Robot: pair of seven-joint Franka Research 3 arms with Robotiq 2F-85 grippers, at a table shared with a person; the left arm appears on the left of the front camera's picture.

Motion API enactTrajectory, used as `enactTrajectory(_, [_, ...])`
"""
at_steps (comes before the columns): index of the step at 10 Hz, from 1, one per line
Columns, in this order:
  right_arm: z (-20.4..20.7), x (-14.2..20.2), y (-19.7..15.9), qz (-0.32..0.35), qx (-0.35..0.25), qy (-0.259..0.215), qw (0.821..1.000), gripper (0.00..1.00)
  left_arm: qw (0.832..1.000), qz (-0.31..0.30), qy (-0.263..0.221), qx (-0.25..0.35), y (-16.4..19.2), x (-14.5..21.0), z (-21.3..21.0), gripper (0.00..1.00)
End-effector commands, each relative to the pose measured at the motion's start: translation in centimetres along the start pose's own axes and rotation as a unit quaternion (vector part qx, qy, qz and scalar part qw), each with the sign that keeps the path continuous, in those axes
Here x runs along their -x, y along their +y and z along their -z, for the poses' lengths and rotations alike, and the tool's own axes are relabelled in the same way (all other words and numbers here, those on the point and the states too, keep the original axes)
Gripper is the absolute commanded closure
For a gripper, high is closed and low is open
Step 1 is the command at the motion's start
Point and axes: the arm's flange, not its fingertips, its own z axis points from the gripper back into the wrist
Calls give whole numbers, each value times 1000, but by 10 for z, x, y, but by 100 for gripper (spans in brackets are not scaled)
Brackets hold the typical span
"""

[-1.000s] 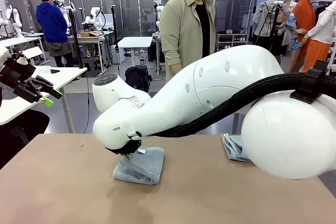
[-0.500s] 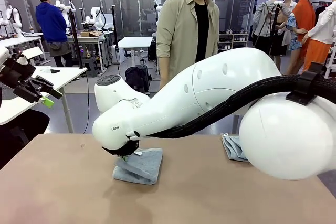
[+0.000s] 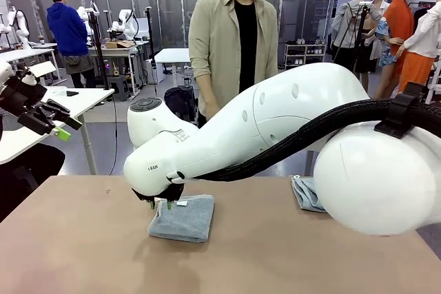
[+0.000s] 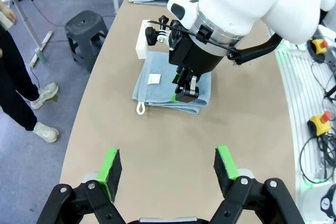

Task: Fold the towels and place them in the basket.
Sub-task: When a person lays out a Towel with hook on the table, fold it in half twice.

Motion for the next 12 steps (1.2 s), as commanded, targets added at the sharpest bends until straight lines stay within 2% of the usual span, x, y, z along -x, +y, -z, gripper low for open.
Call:
enactTrajectory(1, [-10,12,-14,27,-12,-13,999,19,1000,-1,8,-3,-2,-2,-2,10])
enactTrajectory(4, [-45,19,-39,15,-26,6,1000,18,1000,-1,8,-3,-2,-2,-2,10])
enactTrajectory(7, [-119,25,-100,6,-44,16,999,18,1000,-1,8,-3,-2,-2,-2,10])
enactTrajectory(10, [-214,5,-140,12,-41,12,999,18,1000,-1,8,-3,-2,-2,-2,10])
enactTrajectory(12, [-241,-9,-148,2,-50,25,998,18,1000,-1,8,-3,-2,-2,-2,10])
